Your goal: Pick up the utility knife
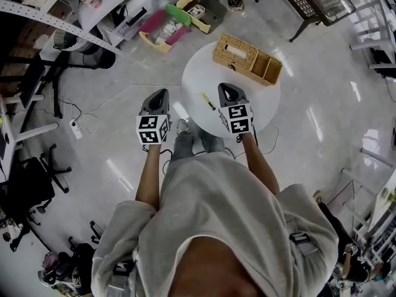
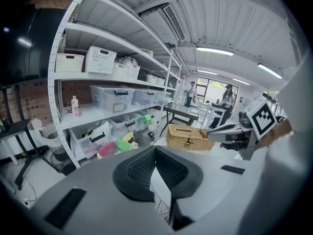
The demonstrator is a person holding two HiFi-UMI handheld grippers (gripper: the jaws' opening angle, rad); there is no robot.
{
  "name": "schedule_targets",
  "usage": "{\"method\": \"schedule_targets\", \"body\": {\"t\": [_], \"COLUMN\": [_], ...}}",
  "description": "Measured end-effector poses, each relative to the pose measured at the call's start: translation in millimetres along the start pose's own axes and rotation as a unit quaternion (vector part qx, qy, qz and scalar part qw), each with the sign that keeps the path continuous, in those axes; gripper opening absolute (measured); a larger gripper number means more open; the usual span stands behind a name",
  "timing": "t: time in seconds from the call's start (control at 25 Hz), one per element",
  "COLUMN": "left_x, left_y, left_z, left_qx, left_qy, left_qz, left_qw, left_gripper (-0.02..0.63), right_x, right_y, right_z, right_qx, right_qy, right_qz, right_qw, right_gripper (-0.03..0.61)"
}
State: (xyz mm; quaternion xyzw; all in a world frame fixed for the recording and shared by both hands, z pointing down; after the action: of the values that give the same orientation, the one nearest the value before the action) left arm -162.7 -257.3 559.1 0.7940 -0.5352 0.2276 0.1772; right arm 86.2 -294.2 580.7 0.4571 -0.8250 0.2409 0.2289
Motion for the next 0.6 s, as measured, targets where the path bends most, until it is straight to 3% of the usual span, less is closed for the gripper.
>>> {"method": "schedule_targets", "body": {"t": [0.36, 0.6], "left_x": [2.7, 1.0], "left_y": [12.2, 8.9], "left_z": [-21.9, -45.8], "left_qx": [-0.003, -0.011], "left_qy": [0.013, 0.033], "left_qz": [-0.036, -0.051], "left_qw": [0.9992, 0.9981], "left_gripper": [0.02, 0.02], "right_x": [9.6, 10.0], "right_y": [16.4, 29.8], "right_z": [-34.5, -69.2], "right_qx": [0.01, 0.017], "right_qy": [0.049, 0.087], "right_qz": [-0.017, -0.002], "right_qw": [0.999, 0.996], "right_gripper": [0.032, 0.034]}}
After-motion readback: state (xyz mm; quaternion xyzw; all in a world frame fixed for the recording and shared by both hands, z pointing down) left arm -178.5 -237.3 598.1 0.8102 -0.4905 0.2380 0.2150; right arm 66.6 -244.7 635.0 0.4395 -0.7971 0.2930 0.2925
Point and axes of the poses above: the fingertips, and each gripper's own axes: x forward along the fingers, y to its left, z out of its top, the point moved 7 cm from there along -x, backward along the fingers, and after that the axes turned 8 degrees about x, right-handed, at the moved point
